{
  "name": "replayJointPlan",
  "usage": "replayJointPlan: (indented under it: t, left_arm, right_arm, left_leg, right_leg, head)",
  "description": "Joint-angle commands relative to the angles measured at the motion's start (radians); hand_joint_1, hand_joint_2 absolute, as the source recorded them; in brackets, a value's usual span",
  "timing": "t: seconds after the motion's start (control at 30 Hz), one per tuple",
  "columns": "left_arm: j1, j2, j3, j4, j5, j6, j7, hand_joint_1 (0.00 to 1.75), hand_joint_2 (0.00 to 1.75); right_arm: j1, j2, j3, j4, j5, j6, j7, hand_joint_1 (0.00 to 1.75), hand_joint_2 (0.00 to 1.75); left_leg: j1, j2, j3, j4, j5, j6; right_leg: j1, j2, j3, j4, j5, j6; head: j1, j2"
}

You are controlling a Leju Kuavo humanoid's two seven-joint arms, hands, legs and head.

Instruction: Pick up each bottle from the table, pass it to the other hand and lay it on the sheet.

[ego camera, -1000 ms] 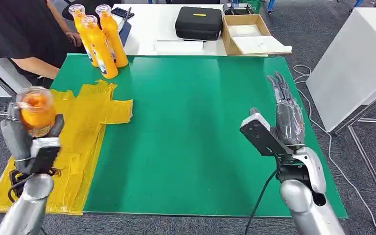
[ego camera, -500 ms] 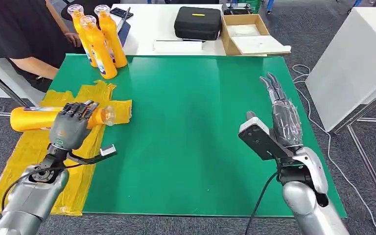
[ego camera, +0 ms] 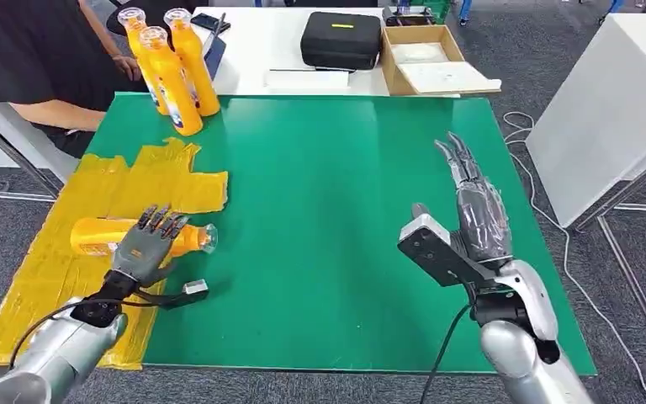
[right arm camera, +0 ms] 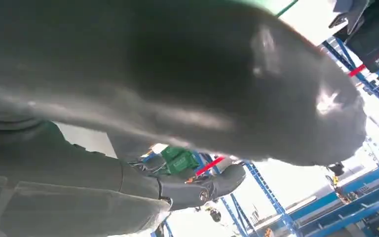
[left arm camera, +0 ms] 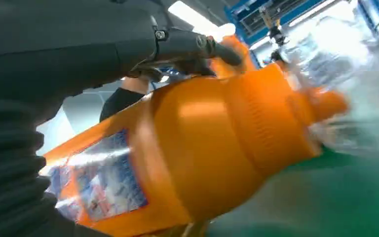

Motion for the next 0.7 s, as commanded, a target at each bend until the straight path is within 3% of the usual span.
replayJointPlan:
  t: [0.03, 0.2, 0.3, 0.4, 0.5, 0.63, 0.7]
  left_arm:
    - [-0.053, -0.010, -0.073, 0.158, -0.002, -0.012, -0.006, 0.00, 0.00]
    - [-0.059, -0.039, -0.093, 0.147, 0.053, -0.054, -0.073, 0.00, 0.00]
    - [-0.059, -0.048, -0.078, 0.032, 0.199, -0.030, -0.144, 0.00, 0.00]
    - [0.042, -0.055, 0.042, -0.304, 0.613, -0.147, -0.218, 0.00, 0.00]
    - [0.120, -0.113, 0.177, -0.681, 1.173, -0.377, -0.235, 0.00, 0.00]
    - [0.119, -0.095, 0.171, -0.862, 1.675, -0.475, -0.246, 0.00, 0.00]
    - [0.115, -0.088, 0.149, -0.899, 1.773, -0.485, -0.250, 0.00, 0.00]
  right_arm:
    - [-0.012, 0.005, 0.014, 0.013, 0.000, 0.010, -0.001, 0.00, 0.00]
    - [-0.031, 0.015, -0.002, 0.011, 0.022, 0.033, 0.013, 0.00, 0.00]
    - [-0.040, 0.019, -0.020, 0.012, 0.025, 0.036, 0.016, 0.00, 0.00]
    - [0.010, 0.030, -0.059, -0.001, 0.043, 0.007, 0.004, 0.00, 0.00]
    - [0.018, 0.085, -0.087, 0.058, -0.011, -0.055, -0.099, 0.00, 0.00]
    - [-0.039, 0.139, -0.045, 0.271, -0.103, -0.154, -0.241, 0.00, 0.00]
    - [-0.042, 0.168, -0.038, 0.325, -0.148, -0.182, -0.285, 0.00, 0.00]
  left_leg:
    - [0.000, 0.000, 0.005, 0.000, -0.001, -0.002]
    - [-0.001, -0.001, 0.004, -0.001, -0.001, -0.002]
    - [-0.001, -0.003, 0.004, 0.000, 0.000, -0.001]
    - [0.000, -0.005, 0.003, 0.001, 0.000, -0.001]
    - [0.000, -0.006, 0.003, 0.001, 0.000, -0.001]
    - [0.002, -0.001, 0.000, 0.002, 0.000, -0.001]
    - [0.001, 0.001, 0.001, 0.001, 0.000, -0.001]
  right_leg:
    - [0.000, 0.000, 0.005, 0.000, -0.001, -0.001]
    - [-0.001, 0.000, 0.004, 0.000, -0.001, 0.000]
    - [-0.001, -0.002, 0.004, 0.001, -0.001, 0.000]
    - [0.000, -0.004, 0.004, 0.000, -0.001, 0.000]
    - [0.000, -0.005, 0.004, 0.000, -0.002, 0.000]
    - [0.002, -0.001, 0.001, 0.000, 0.000, 0.000]
    - [0.002, 0.001, 0.001, -0.001, 0.000, 0.000]
  head:
    - [0.000, 0.000]
    - [0.000, 0.000]
    - [0.000, 0.000]
    - [0.000, 0.000]
    - [0.000, 0.000]
    - [0.000, 0.000]
    - [0.000, 0.000]
